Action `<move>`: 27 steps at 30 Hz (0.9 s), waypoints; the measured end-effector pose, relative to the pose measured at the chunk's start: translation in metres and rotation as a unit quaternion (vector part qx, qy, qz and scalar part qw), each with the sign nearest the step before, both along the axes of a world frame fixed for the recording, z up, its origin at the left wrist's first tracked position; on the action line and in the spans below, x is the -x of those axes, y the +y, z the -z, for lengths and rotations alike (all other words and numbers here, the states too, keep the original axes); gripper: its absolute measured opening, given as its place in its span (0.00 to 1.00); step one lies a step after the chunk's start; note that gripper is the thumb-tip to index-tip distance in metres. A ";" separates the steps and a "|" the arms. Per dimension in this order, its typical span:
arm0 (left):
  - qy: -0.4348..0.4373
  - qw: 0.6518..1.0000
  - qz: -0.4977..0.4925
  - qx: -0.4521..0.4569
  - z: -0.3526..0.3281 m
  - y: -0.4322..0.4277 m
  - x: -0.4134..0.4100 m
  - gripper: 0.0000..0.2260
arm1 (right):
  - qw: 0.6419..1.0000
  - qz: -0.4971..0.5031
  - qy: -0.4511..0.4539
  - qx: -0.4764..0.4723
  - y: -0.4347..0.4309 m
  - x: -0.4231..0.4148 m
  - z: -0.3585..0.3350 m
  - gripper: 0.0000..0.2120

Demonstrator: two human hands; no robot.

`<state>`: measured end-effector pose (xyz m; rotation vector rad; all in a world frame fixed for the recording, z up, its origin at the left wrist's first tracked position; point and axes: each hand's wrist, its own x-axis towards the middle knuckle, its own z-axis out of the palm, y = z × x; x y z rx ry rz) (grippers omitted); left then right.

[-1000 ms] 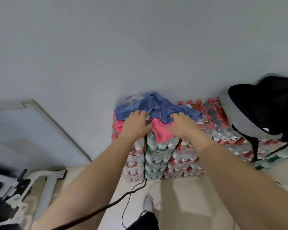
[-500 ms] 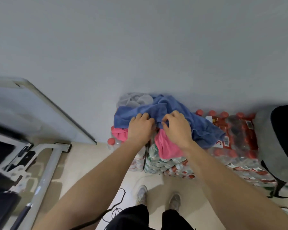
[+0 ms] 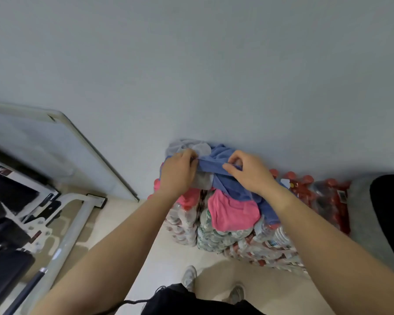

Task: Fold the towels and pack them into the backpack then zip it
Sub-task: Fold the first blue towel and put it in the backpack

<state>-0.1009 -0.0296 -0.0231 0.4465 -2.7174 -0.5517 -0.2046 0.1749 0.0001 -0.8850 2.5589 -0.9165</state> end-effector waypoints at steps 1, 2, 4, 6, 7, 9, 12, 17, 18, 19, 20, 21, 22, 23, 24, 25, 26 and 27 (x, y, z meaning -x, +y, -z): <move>0.009 1.000 -0.009 -0.013 -0.009 -0.004 0.005 0.05 | 1.000 -0.017 -0.016 -0.003 0.002 0.004 -0.003 0.10; 0.021 0.999 -0.013 -0.031 -0.020 -0.007 0.010 0.05 | 0.999 -0.038 -0.020 -0.007 0.004 0.008 -0.006 0.11; 0.052 0.997 0.001 -0.055 -0.039 -0.012 0.020 0.04 | 0.998 -0.058 -0.001 -0.018 0.009 0.018 -0.009 0.13; 0.067 0.996 0.022 -0.052 -0.055 -0.019 0.030 0.05 | 0.998 -0.040 0.037 -0.019 0.016 0.031 -0.008 0.09; 0.061 0.997 0.028 -0.044 -0.061 -0.023 0.035 0.05 | 0.998 -0.019 0.051 -0.016 0.019 0.039 -0.009 0.05; 0.030 0.998 0.042 -0.026 -0.066 -0.034 0.040 0.07 | 0.998 0.035 0.043 -0.003 0.026 0.053 -0.015 0.02; -0.011 0.998 0.054 -0.038 -0.060 -0.049 0.037 0.06 | 0.998 0.059 0.014 -0.014 0.036 0.071 -0.023 0.05; -0.008 0.999 0.004 -0.043 -0.051 -0.056 0.035 0.08 | 0.990 0.063 0.031 -0.126 0.052 0.079 -0.017 0.07; 0.002 0.999 -0.005 -0.046 -0.055 -0.054 0.038 0.08 | 0.988 0.072 0.029 -0.134 0.054 0.077 -0.014 0.08; 0.012 0.999 -0.011 -0.045 -0.061 -0.053 0.043 0.08 | 0.986 0.082 0.021 -0.141 0.056 0.076 -0.011 0.10; 0.019 0.999 -0.016 -0.044 -0.068 -0.051 0.048 0.09 | 0.985 0.092 0.012 -0.143 0.059 0.075 -0.009 0.12; 0.026 0.998 -0.020 -0.045 -0.075 -0.049 0.053 0.09 | 0.984 0.104 -0.002 -0.143 0.062 0.074 -0.008 0.14; 0.034 0.998 -0.023 -0.047 -0.082 -0.049 0.058 0.10 | 0.984 0.115 -0.010 -0.136 0.064 0.074 -0.010 0.15; 0.044 0.997 -0.026 -0.050 -0.089 -0.049 0.063 0.10 | 0.984 0.126 -0.012 -0.124 0.065 0.074 -0.015 0.15; 0.055 0.996 -0.031 -0.056 -0.096 -0.050 0.069 0.09 | 0.985 0.136 -0.002 -0.107 0.065 0.075 -0.023 0.15; 0.070 0.995 -0.035 -0.063 -0.104 -0.051 0.074 0.09 | 0.985 0.147 0.017 -0.083 0.063 0.077 -0.035 0.15; 0.086 0.993 -0.039 -0.070 -0.111 -0.053 0.080 0.09 | 0.985 0.158 0.044 -0.051 0.062 0.080 -0.049 0.16; 0.102 0.991 -0.042 -0.075 -0.121 -0.054 0.085 0.09 | 0.983 0.165 0.074 -0.019 0.059 0.083 -0.067 0.16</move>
